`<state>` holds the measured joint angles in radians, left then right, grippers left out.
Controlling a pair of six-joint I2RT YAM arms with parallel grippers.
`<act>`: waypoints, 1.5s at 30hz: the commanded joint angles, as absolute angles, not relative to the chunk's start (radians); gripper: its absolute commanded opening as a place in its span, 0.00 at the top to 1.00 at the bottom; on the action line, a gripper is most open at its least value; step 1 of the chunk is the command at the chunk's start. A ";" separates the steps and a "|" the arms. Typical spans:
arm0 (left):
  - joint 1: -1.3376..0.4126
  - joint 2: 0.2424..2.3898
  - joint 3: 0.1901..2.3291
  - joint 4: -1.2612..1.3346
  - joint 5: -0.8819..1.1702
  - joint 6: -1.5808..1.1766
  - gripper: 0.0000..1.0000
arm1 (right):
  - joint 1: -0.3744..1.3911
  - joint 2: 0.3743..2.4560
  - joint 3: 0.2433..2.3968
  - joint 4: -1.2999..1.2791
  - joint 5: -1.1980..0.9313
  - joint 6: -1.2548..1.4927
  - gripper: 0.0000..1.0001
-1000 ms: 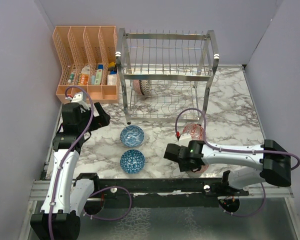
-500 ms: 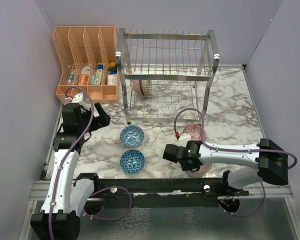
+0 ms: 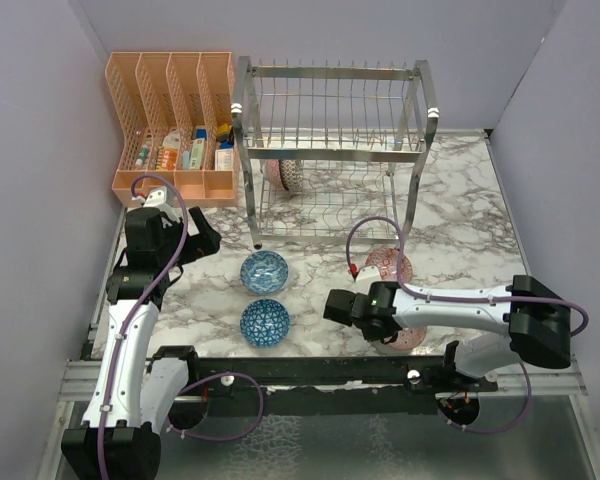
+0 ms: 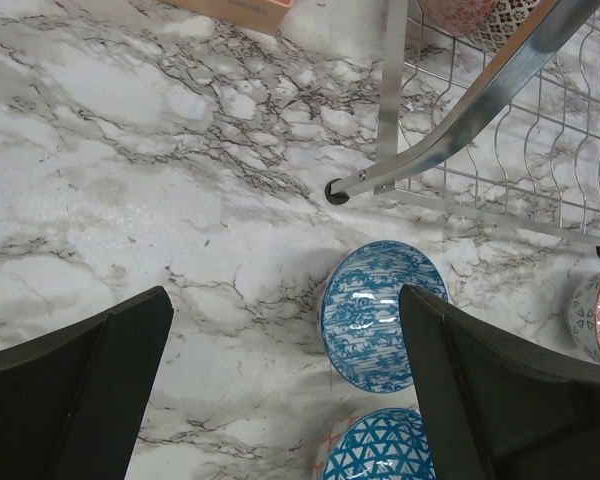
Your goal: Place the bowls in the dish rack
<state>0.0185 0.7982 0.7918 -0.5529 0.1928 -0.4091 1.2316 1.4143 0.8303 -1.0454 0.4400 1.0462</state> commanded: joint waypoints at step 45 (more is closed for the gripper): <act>0.021 0.804 0.880 -0.557 0.210 -0.391 0.01 | 0.818 1.446 0.904 -0.006 -0.797 0.656 0.99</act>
<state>0.0185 0.7979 0.8562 -0.5621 0.1944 -0.4072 0.8814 1.4380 0.9085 -0.1875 -0.6472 0.6170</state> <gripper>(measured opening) 0.993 0.048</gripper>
